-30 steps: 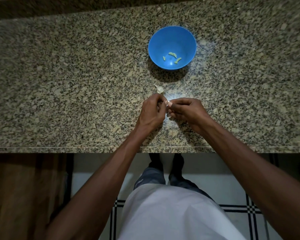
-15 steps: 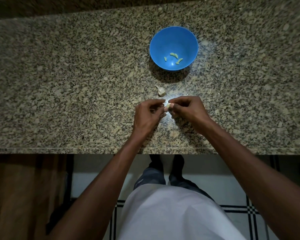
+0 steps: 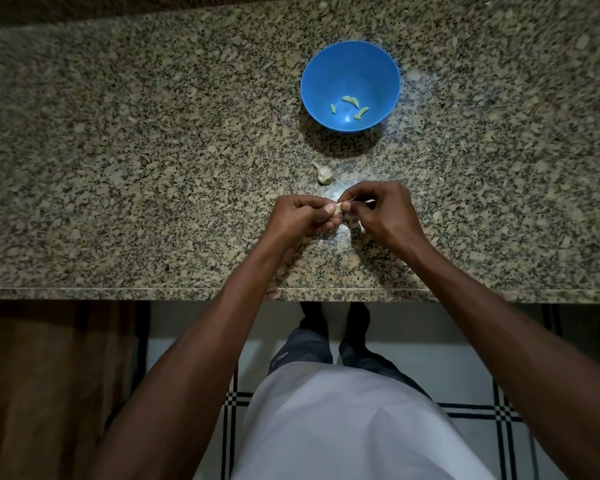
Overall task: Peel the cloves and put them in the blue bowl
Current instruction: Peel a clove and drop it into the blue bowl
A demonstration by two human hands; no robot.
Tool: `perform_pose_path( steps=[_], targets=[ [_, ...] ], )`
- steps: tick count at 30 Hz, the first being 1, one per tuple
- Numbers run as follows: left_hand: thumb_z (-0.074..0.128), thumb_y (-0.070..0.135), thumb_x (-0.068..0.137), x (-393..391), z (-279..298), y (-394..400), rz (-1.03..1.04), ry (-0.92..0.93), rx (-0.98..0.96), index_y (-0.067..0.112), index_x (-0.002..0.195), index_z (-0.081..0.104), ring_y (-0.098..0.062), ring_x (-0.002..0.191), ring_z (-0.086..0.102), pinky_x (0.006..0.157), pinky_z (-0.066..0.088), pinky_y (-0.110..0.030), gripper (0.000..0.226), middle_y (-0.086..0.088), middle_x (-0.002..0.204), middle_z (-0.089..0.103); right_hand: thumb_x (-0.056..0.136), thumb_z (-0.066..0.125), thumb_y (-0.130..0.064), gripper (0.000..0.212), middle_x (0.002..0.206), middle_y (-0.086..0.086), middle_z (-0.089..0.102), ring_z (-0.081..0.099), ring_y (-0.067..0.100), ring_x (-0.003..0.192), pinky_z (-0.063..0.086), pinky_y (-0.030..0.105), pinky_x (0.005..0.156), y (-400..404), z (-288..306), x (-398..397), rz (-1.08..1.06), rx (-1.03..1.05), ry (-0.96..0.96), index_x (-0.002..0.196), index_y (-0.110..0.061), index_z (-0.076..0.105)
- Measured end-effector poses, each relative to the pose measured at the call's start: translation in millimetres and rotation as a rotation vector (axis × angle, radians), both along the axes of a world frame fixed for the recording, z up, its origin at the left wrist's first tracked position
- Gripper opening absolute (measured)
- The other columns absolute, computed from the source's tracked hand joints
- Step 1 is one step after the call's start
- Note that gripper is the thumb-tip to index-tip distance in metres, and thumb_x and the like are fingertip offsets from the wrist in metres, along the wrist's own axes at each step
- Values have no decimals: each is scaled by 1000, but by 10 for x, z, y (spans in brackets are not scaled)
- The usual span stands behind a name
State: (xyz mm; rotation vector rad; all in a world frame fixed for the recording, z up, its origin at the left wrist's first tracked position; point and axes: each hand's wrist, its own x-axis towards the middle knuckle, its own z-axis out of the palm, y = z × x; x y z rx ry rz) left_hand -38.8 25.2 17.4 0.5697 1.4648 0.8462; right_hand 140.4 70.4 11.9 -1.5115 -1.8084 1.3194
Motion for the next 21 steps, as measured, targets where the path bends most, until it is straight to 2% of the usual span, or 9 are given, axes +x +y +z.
perform_pose_path(
  steps=[2,5,8,11,13,15,19,21],
  targets=[
    [65,-7,94,-61,11,43,-22,-87,-94,-8,113,73,-22,88,75,77,59,-23,21,-22,103,77,89,79,-11,6,80,-8,77,69,-2,64,49,15,58,43,21,5,39,-12,10,90,-15,82],
    [54,-10,97,-147,60,104,-80,-279,-206,-10,120,66,-15,85,71,76,58,-20,25,-16,101,73,89,79,-7,10,81,-6,79,76,16,75,61,31,65,129,13,24,78,-66,76,88,-17,82],
    [47,-15,98,-59,165,157,-84,-420,-229,-9,119,63,-14,80,68,72,59,-18,26,-14,93,71,90,75,1,12,80,-8,77,71,0,70,53,17,61,150,0,47,140,-87,108,95,-9,81],
    [59,-10,96,-45,165,146,-18,-352,-155,-8,116,67,-16,84,71,78,60,-22,23,-14,95,75,91,76,-2,9,81,5,78,71,9,69,53,19,61,160,-34,142,79,-148,169,99,1,79],
    [67,-4,93,-88,113,81,25,-294,-121,-6,118,70,-18,88,72,83,60,-24,25,-14,99,76,92,76,-3,11,86,14,79,74,21,74,61,28,68,170,-45,214,13,-172,198,101,1,79],
    [71,0,92,-116,70,6,61,-244,-91,-3,117,72,-17,87,73,83,60,-24,25,-15,100,76,95,72,-2,13,89,13,80,76,24,79,64,32,75,188,-70,221,-29,-193,185,106,-1,79],
    [69,1,95,-48,-11,-45,88,-159,-41,0,120,72,-15,82,71,79,60,-23,25,-13,96,76,100,65,-2,21,93,3,81,77,11,81,64,32,76,174,-73,102,32,-199,56,115,-9,78],
    [65,2,99,-36,-67,-44,81,-117,-22,3,121,73,-14,80,67,78,59,-23,24,-11,92,73,98,69,-8,20,96,0,81,76,2,78,60,20,69,153,-51,68,31,-136,-4,116,-11,78]
  ],
)
